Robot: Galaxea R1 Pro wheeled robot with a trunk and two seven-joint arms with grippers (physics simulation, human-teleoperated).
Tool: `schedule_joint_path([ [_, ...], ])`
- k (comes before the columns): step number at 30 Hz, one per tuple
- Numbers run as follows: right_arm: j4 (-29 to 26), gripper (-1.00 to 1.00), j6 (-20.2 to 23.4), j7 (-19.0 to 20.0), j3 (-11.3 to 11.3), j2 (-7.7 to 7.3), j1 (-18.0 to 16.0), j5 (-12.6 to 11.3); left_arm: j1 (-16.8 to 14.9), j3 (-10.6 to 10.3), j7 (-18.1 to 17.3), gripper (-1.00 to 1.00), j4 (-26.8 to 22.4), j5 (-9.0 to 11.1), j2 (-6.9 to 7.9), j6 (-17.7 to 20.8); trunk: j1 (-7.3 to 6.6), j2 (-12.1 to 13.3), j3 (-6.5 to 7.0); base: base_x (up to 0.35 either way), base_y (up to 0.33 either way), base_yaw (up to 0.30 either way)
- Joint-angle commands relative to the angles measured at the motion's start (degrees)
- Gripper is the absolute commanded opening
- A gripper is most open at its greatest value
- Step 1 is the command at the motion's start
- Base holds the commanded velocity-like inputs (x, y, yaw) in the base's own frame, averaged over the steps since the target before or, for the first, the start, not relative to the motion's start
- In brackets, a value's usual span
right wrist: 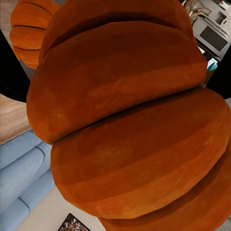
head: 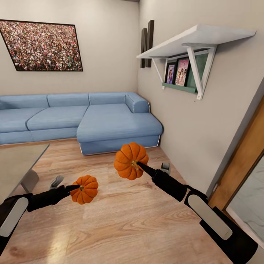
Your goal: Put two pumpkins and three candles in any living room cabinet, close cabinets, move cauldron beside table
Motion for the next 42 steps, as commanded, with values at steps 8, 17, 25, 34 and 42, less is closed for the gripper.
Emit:
schedule_joint_path([
  [8,0.0,-1.0,0.25,0.1,0.08,-0.02,-0.03,-0.6,-0.04,0.06,-0.23,-1.0,-0.01,-0.17,-0.06,0.29,-1.78,3.2,0.63,0.0,0.0,0.0],
  [17,0.06,-1.0,0.15,0.33,0.15,-0.01,-0.05,-0.6,-0.04,0.06,-0.22,-1.0,0.02,-0.18,-0.08,0.33,-3.75,6.81,1.61,0.0,0.0,0.0],
  [25,0.05,-1.0,0.08,0.34,0.16,0.02,-0.05,-0.6,-0.04,-0.04,-0.22,-1.0,0.02,-0.18,-0.08,0.31,-5.51,10.02,3.03,0.0,0.0,0.0],
  [34,0.01,-1.0,0.07,0.53,0.16,-0.03,-0.02,-0.6,-0.04,-0.11,-0.22,-1.0,0.02,-0.17,-0.12,0.29,-7.49,13.63,4.64,0.0,0.0,0.0],
  [42,0.04,-1.0,0.07,0.43,0.13,-0.1,-0.02,-0.6,-0.04,-0.04,-0.06,-1.0,0.34,0.03,-0.13,0.36,-9.24,16.83,6.08,0.0,0.0,0.0],
])
